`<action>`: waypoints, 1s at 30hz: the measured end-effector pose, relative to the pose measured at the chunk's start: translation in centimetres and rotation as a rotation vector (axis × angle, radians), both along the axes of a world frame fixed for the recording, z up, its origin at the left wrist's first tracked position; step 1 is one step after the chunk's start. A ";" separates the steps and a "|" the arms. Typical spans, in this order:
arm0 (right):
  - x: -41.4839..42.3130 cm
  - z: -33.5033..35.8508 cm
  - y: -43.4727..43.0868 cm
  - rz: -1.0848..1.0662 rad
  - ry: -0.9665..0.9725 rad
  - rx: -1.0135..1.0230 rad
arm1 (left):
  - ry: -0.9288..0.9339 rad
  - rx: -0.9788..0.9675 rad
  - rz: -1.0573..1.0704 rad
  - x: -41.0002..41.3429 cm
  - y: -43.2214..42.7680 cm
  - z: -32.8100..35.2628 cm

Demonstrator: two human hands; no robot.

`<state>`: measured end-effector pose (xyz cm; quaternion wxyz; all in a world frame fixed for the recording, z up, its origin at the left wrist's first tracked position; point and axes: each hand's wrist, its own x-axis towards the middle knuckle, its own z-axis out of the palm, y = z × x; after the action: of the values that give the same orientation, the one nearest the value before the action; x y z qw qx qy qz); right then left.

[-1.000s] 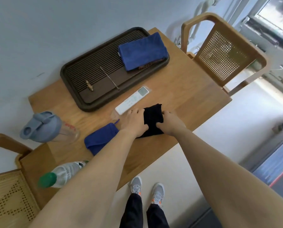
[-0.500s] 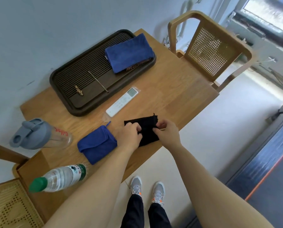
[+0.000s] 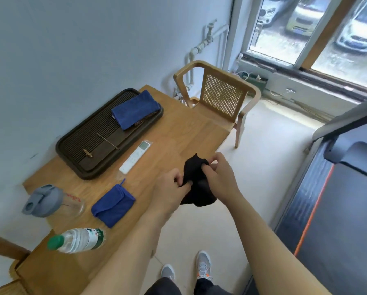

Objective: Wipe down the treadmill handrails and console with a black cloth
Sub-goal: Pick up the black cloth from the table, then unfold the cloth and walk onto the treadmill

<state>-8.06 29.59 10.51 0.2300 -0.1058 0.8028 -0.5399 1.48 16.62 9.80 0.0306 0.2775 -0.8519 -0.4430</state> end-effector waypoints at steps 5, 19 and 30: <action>1.5 4.0 4.1 -0.137 0.045 -0.061 | 0.101 0.147 -0.096 0.0 2.3 2.6; 15.2 5.8 15.1 -0.750 0.151 0.043 | -0.267 -0.052 -0.951 4.3 8.7 2.5; 27.6 5.7 26.1 -1.096 0.072 0.210 | -0.214 -0.004 -1.305 9.2 19.6 4.6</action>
<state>19.56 55.69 16.22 -0.1027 0.3323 0.7971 -0.4935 10.68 36.20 14.37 -0.3284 -0.2531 -0.8444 -0.3392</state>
